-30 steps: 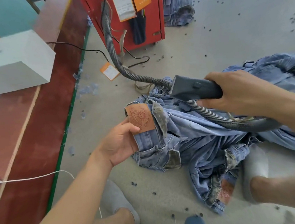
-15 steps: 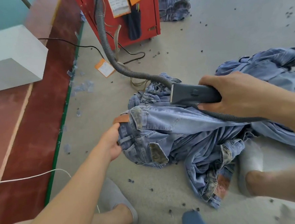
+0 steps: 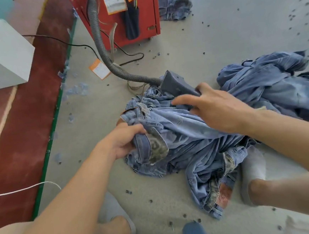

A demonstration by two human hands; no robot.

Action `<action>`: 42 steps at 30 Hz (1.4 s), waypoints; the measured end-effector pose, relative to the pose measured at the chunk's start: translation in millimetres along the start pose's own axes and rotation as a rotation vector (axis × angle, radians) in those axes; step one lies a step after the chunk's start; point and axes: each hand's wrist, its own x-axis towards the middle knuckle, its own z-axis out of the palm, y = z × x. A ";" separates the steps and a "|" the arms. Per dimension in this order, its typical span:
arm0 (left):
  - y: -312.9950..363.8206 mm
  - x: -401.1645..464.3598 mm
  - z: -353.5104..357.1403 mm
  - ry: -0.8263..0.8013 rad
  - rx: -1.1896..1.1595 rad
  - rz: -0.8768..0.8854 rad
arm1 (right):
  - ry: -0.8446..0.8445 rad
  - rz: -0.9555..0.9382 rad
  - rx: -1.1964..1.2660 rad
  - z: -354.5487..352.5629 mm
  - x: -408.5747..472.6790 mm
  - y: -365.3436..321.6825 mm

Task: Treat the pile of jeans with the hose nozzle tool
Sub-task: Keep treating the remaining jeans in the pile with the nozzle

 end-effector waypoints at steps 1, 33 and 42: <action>9.7 -4.7 -1.4 -0.043 -0.090 0.016 | -0.032 0.010 -0.079 5.5 7.4 1.3; 8.8 -40.8 -18.8 -0.106 -0.322 0.311 | -0.066 -0.055 0.143 -33.8 33.6 54.6; 6.0 -44.3 -26.1 -0.194 -0.368 0.258 | -0.219 -0.091 0.001 -35.2 0.1 47.3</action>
